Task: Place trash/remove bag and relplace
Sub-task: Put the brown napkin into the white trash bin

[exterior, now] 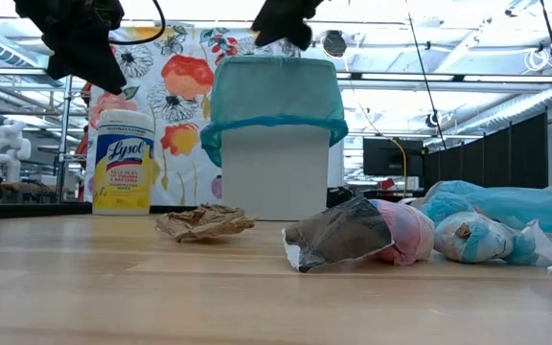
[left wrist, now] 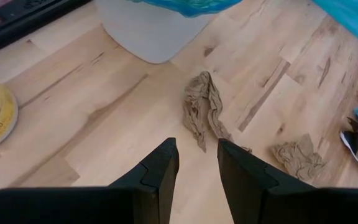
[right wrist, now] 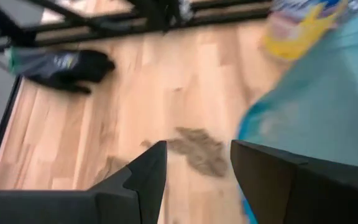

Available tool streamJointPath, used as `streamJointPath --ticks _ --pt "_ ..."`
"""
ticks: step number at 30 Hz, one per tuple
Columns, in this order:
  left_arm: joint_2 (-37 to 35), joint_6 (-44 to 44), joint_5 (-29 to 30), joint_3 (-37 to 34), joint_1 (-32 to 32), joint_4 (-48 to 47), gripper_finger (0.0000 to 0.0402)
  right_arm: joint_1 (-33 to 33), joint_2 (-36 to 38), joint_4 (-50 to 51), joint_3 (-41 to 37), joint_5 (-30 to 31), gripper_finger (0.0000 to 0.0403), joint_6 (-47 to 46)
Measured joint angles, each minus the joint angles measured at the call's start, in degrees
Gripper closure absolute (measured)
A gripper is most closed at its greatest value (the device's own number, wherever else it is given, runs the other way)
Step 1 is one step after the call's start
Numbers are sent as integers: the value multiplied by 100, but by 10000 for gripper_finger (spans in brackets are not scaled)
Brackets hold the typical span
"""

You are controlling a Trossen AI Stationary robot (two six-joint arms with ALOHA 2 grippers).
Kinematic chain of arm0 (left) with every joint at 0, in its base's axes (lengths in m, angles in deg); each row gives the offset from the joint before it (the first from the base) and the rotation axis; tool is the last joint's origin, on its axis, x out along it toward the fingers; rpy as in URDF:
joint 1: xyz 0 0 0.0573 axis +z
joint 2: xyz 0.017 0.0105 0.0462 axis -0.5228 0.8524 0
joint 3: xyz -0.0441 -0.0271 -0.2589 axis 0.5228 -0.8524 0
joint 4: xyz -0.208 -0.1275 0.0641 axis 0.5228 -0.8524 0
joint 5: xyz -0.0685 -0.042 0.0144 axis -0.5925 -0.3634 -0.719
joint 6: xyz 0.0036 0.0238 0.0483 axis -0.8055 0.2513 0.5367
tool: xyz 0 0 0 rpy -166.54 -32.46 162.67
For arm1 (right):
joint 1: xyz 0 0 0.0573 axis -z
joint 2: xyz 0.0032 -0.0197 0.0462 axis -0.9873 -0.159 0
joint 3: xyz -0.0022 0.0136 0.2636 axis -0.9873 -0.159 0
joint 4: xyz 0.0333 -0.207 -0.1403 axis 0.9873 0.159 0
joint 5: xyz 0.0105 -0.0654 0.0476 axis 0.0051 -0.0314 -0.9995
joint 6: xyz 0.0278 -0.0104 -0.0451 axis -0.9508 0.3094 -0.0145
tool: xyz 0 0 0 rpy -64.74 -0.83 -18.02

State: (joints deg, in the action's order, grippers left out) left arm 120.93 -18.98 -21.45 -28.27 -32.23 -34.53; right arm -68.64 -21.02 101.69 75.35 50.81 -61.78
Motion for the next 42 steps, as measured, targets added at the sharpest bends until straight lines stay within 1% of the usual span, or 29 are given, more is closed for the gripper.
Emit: streamJointPath --ticks 4,10,15,21,26,28,30,35,36,42 --pt "2 -2 -66 0 0 1 284 -197 -526 37 0 8 232 121" --pt "0 0 -150 0 0 1 284 -320 -1318 -141 -2 64 232 146" --pt "1 0 -154 0 0 1 284 -471 -1977 -138 -4 580 232 411" --pt "2 -9 -288 0 0 -2 284 -544 -2496 -594 -13 938 232 794" --pt "1 -146 -295 0 0 -5 284 -543 -2776 -1128 -11 955 237 920" --pt "2 -160 -295 0 0 -4 284 -543 -2883 -1241 -11 914 256 915" --pt "2 -162 -295 0 0 -8 284 -543 -2973 -1212 -11 904 286 839" --pt "2 -162 -295 0 0 -17 284 -591 -3068 -865 4 865 383 635" --pt "1 -162 -295 0 0 -15 284 -607 -3060 -734 4 866 392 603" --pt "2 -160 -295 2 0 -2 284 -780 -2784 -167 -13 870 401 247"
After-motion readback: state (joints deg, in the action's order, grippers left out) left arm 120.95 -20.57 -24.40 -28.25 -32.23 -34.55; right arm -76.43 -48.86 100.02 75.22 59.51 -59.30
